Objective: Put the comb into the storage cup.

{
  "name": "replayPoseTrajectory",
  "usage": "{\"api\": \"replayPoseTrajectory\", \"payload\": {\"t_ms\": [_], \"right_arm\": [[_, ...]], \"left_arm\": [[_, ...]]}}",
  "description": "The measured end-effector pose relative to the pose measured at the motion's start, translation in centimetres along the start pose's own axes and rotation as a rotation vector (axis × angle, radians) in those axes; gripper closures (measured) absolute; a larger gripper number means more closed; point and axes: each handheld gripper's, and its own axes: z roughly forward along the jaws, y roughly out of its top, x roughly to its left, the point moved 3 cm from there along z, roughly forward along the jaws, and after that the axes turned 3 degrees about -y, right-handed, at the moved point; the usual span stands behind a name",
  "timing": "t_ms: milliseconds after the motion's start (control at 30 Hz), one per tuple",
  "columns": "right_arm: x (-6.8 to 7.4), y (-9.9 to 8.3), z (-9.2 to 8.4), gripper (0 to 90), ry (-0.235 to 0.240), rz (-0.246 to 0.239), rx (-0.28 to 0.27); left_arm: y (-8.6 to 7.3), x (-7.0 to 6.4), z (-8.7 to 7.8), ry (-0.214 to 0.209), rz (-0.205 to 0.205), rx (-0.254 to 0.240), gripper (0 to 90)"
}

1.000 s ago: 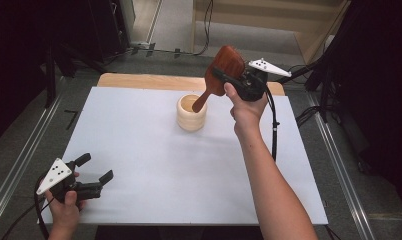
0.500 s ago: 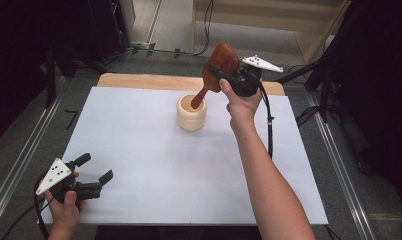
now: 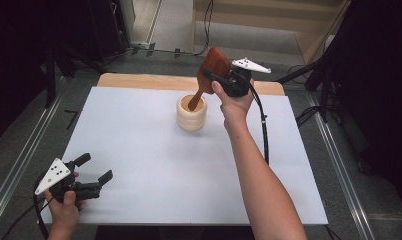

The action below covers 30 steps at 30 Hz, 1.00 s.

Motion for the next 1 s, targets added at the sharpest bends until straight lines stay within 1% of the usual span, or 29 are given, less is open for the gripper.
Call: {"api": "replayPoseTrajectory", "payload": {"t_ms": [133,333,533,633,667,833,867,1000], "right_arm": [[0.0,-0.4,0.4,52.6,-0.01,-0.012,0.013],[0.3,-1.7,1.3,52.6,-0.016,-0.013,0.033],[0.5,-2.3,2.0,52.6,-0.015,-0.019,0.041],[0.6,-2.5,2.1,52.6,-0.02,-0.023,0.045],[0.6,-2.7,2.3,52.6,-0.027,-0.031,0.05],[0.5,-3.2,2.3,52.6,-0.031,-0.02,0.047],[0.2,-3.7,2.4,52.6,-0.038,-0.013,0.054],[0.0,-4.3,2.6,52.6,-0.044,-0.008,0.067]], "left_arm": [[0.0,0.1,-0.1,0.002,-0.003,-0.003,0.0],[0.0,0.1,-0.1,0.001,-0.007,-0.008,0.0],[0.0,0.1,-0.1,0.0,-0.009,-0.011,0.0],[0.0,0.1,-0.1,-0.002,-0.009,-0.012,0.0],[0.0,0.2,-0.1,-0.001,-0.009,-0.012,0.0],[0.0,0.2,-0.2,-0.001,-0.01,-0.012,0.0],[0.0,0.2,-0.2,-0.002,-0.01,-0.012,0.0],[0.0,0.2,-0.2,-0.002,-0.009,-0.012,0.0]]}}
